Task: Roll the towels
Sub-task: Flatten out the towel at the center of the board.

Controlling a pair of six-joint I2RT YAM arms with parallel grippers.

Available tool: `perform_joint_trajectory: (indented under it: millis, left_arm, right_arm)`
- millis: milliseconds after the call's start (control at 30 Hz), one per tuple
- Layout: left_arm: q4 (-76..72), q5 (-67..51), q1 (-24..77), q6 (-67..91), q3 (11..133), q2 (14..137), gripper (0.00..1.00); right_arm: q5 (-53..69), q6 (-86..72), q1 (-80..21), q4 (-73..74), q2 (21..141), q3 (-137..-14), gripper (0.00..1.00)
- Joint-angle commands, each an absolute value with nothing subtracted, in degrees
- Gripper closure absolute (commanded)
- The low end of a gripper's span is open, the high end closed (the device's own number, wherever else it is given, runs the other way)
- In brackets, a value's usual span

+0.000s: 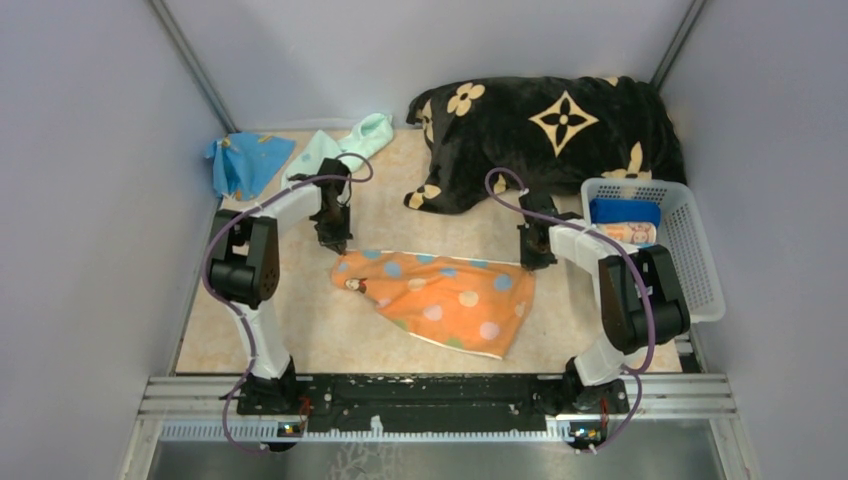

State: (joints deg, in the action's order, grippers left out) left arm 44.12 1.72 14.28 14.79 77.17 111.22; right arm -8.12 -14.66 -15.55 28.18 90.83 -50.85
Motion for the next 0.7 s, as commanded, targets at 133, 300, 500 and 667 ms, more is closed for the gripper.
perform_joint_trajectory:
  millis: [133, 300, 500, 667]
  left_arm:
    - [43.1, 10.9, 14.3, 14.6, 84.7, 96.9, 1.00]
    - [37.2, 12.8, 14.3, 13.0, 84.7, 83.7, 1.00]
    - [34.1, 13.2, 14.3, 13.9, 78.0, 67.1, 1.00]
    - [37.6, 10.0, 14.3, 17.0, 72.4, 54.3, 1.00]
  right_arm:
    - [-14.9, -11.9, -15.9, 29.1, 83.5, -62.4, 1.00]
    - [-16.6, -7.2, -15.9, 31.0, 75.9, -68.0, 1.00]
    - [-14.6, -4.4, -15.9, 33.1, 63.1, -66.8, 1.00]
    - [-6.2, -4.7, -15.9, 36.2, 50.6, -63.8, 1.00]
